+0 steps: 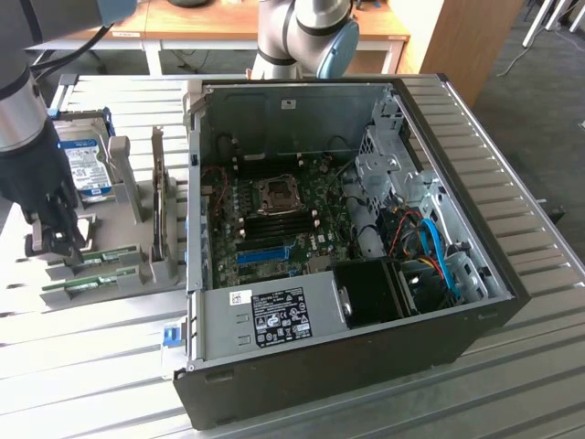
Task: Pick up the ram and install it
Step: 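Pick up the ram and move it above insertion slot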
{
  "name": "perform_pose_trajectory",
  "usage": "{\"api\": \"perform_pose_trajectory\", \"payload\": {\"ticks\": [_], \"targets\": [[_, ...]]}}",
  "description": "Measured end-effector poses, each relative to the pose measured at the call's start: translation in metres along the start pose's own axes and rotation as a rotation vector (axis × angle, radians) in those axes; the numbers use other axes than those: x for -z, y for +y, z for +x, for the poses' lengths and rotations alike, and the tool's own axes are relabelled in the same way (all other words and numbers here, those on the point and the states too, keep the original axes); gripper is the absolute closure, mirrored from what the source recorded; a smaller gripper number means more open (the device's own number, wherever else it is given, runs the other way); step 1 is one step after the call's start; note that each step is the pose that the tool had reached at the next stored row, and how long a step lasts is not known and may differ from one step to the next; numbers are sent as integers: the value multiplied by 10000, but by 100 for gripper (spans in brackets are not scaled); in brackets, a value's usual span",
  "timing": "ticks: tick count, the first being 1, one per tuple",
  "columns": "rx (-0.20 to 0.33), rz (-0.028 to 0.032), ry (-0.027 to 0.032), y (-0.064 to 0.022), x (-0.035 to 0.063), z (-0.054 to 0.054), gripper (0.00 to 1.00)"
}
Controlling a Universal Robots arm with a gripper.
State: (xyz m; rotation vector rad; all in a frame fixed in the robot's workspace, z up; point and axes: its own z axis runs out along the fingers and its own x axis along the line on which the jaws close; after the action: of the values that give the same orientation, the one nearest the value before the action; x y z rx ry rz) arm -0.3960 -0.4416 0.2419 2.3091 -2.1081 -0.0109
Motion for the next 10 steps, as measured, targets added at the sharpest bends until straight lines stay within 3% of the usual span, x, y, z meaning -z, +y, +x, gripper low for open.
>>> {"api": "perform_pose_trajectory", "payload": {"ticks": [10], "targets": [[-1,0,0,8,0,84,70]]}}
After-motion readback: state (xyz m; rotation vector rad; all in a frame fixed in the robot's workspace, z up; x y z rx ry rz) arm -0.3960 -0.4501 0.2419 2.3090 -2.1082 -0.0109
